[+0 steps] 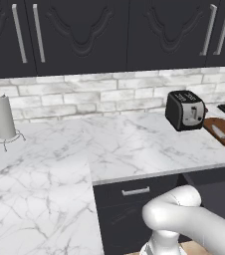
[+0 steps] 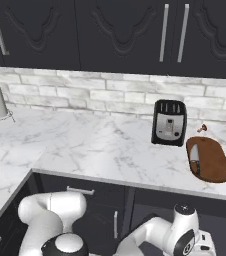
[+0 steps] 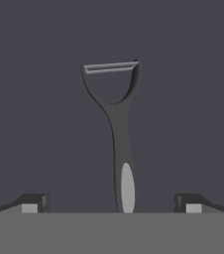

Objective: Open the drawer on the right and place the cutting tools on the cutting board.

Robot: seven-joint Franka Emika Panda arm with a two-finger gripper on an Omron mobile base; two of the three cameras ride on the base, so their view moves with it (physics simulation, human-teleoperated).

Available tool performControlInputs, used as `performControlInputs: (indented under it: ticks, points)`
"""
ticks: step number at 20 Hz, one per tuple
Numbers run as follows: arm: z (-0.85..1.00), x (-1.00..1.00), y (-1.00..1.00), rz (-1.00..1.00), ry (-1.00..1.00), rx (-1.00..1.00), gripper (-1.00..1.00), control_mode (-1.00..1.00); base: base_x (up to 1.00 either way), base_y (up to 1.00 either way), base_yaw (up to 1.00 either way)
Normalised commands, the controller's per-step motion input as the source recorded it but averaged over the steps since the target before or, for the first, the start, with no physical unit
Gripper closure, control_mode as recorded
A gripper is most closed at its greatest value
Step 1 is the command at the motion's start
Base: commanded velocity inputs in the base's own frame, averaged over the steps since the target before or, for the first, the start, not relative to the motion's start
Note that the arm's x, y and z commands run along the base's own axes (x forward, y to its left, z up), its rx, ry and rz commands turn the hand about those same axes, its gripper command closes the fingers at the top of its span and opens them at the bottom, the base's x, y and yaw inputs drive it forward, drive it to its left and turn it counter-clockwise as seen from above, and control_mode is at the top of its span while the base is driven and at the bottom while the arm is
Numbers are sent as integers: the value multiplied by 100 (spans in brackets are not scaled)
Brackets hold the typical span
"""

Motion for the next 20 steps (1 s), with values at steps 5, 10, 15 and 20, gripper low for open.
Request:
performControlInputs:
  ticks: [5, 10, 15, 20]
  points:
    - [-28, 0, -15, 0, 0, 1, -100, -100, 0, 0, 0]
    - [-25, -4, -8, 0, 0, 0, -100, -100, 0, 0, 0]
    - [-25, -1, -12, 0, 0, 0, -100, -100, 0, 0, 0]
    - [-22, -9, -11, 0, 0, 1, -100, -100, 0, 0, 0]
